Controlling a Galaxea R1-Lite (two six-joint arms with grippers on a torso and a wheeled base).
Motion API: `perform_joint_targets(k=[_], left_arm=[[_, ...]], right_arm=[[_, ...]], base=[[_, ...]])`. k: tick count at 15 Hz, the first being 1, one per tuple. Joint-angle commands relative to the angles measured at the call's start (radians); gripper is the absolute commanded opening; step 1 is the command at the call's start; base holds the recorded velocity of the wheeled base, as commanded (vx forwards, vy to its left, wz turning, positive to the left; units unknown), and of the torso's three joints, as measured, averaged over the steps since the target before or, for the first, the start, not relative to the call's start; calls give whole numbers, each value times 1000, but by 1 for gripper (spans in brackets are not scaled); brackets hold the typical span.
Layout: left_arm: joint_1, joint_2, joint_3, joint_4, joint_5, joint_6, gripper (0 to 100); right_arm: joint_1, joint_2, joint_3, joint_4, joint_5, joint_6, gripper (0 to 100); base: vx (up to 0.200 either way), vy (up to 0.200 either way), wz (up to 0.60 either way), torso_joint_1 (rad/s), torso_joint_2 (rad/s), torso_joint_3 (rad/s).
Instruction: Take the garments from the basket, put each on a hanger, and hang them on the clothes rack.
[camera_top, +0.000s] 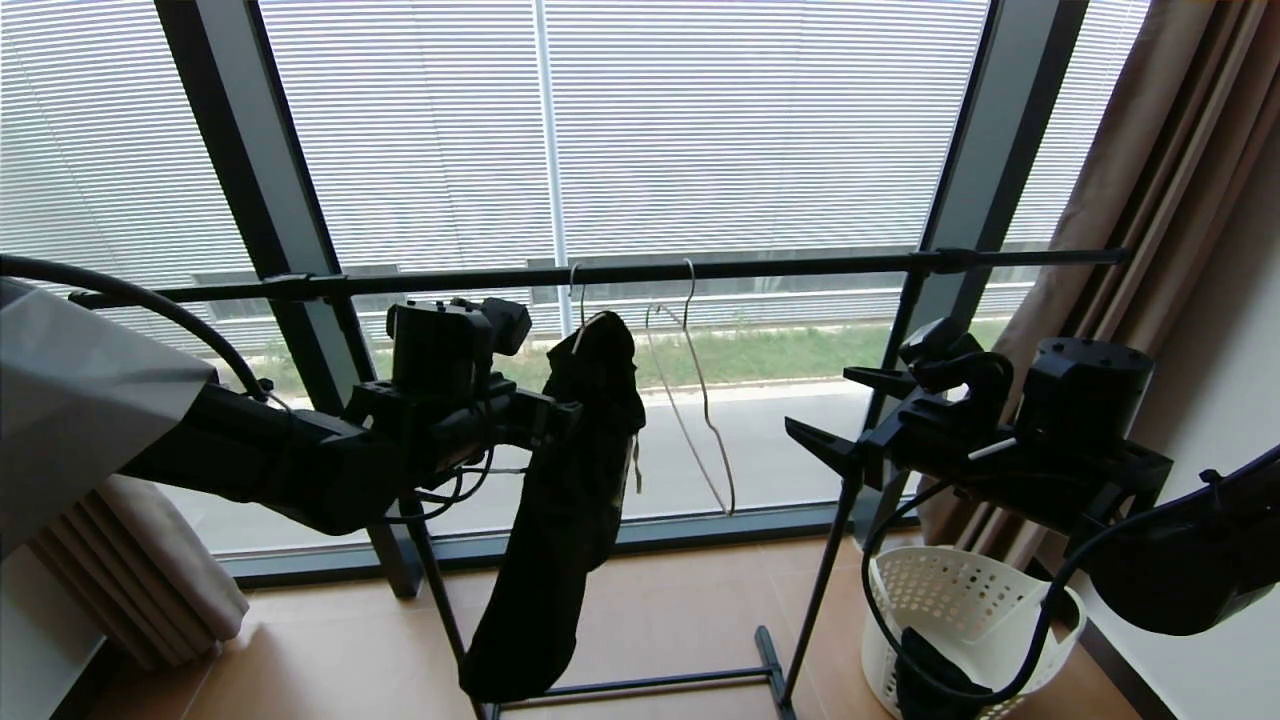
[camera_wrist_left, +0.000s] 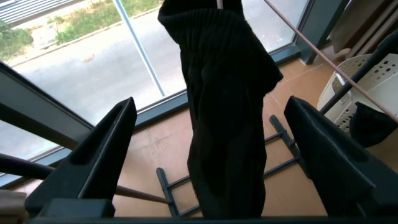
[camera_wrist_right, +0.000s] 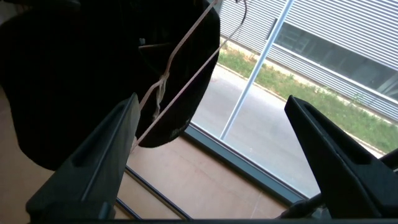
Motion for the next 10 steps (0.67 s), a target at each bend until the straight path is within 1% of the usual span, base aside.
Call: perform_joint_targets(k=[1, 2, 3, 4, 5, 6, 7, 8, 9, 10], left_arm=[[-2, -45, 49, 1, -1, 1, 100], [-4, -112, 112, 1, -7, 4, 100], [-16, -180, 178, 0, -19, 7, 100], [-25, -255, 242, -7, -30, -1, 100], [-25, -261, 247, -7, -31, -1, 100], [-27, -408, 388, -77, -37, 2, 100], [-37, -494, 491, -126, -36, 7, 100], [-47, -574, 578, -157, -34, 10, 100], [-53, -632, 633, -163, -33, 10, 100], [-59, -747, 739, -165, -31, 27, 100]], right_arm=[[0, -1, 0, 0, 0, -1, 100], [1, -10, 6, -3, -1, -2, 100], [11, -50, 35, -11, -3, -8, 100], [17, -131, 92, -13, -14, -11, 100], [17, -139, 98, -13, -15, -11, 100], [17, -305, 245, -14, -61, -13, 100], [17, -409, 327, -8, -67, -13, 100], [15, -495, 387, -3, -92, -14, 100], [15, -553, 422, 4, -119, -14, 100], [15, -667, 489, 49, -198, -14, 100]], base=[[0, 0, 0, 0, 0, 0], [0, 0, 0, 0, 0, 0], [0, 0, 0, 0, 0, 0], [0, 0, 0, 0, 0, 0], [0, 0, 0, 0, 0, 0], [0, 0, 0, 0, 0, 0], [0, 0, 0, 0, 0, 0], [0, 0, 0, 0, 0, 0], [0, 0, 0, 0, 0, 0], [0, 0, 0, 0, 0, 0]])
